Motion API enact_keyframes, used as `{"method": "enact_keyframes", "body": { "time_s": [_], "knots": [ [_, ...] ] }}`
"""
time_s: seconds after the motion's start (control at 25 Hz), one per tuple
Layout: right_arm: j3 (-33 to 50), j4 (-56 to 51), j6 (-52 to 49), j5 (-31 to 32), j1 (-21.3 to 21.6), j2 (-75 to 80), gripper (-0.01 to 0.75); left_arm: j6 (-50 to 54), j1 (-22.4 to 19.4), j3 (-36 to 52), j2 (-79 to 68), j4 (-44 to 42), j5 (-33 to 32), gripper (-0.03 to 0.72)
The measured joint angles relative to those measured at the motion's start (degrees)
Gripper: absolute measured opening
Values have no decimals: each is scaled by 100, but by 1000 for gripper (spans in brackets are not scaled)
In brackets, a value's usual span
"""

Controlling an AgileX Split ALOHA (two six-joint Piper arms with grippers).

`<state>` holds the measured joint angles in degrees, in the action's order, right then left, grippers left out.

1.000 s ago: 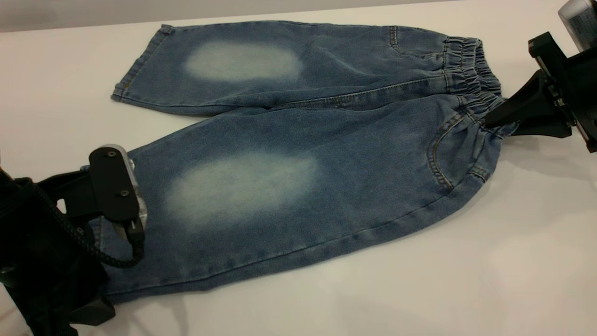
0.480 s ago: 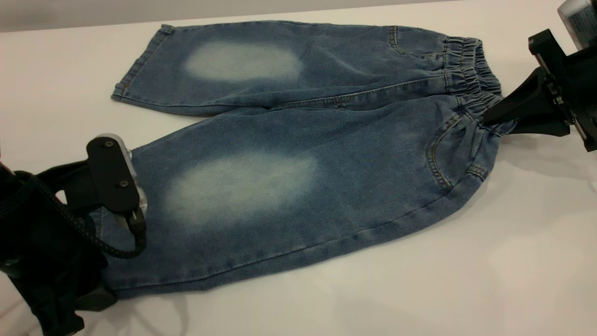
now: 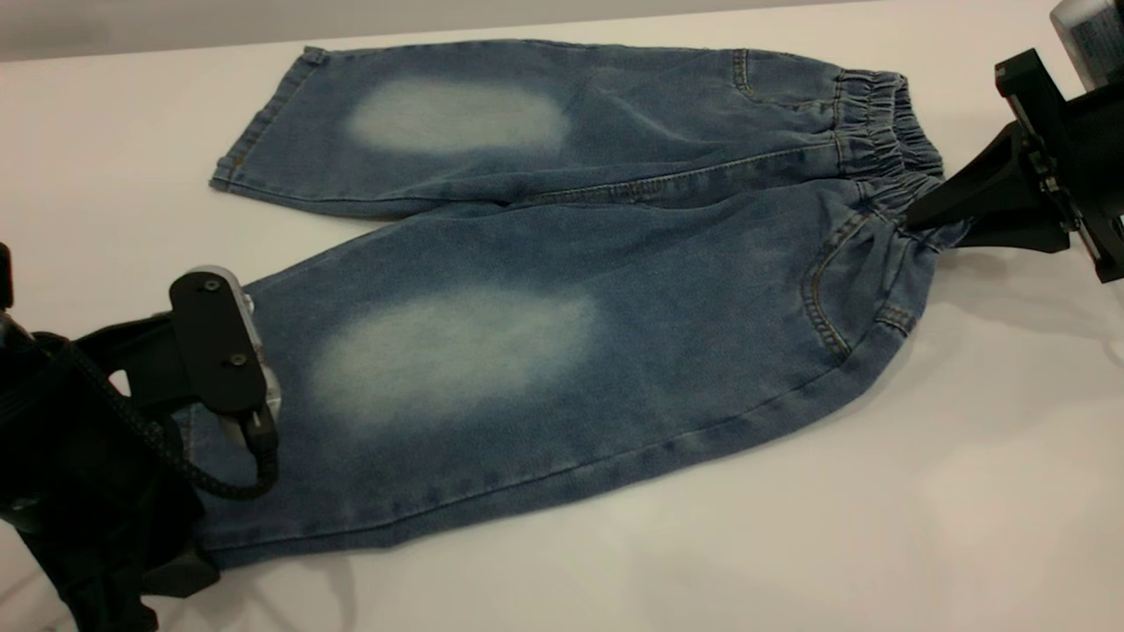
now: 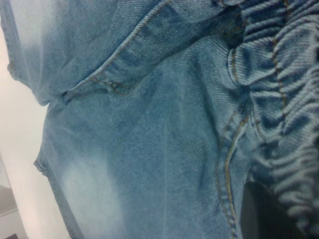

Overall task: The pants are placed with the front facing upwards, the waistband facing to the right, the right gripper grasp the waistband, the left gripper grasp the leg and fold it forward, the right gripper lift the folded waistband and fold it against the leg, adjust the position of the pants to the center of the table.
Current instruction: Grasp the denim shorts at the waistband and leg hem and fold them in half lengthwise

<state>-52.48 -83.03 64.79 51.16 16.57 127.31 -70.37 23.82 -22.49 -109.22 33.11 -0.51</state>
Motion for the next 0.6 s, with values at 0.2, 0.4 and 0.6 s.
{"method": "enact_keyframes", "body": {
  "time_s": [0.2, 0.4, 0.6],
  "knots": [
    [0, 0, 0, 52, 0, 0, 57, 205, 0, -6, -102, 0, 156, 230],
    [0, -85, 29, 213, 0, 0, 58, 199, 0, -6, -125, 0, 270, 96],
    [0, -97, 39, 489, 0, 0, 59, 204, -5, -6, -79, 0, 275, 79]
  ]
}}
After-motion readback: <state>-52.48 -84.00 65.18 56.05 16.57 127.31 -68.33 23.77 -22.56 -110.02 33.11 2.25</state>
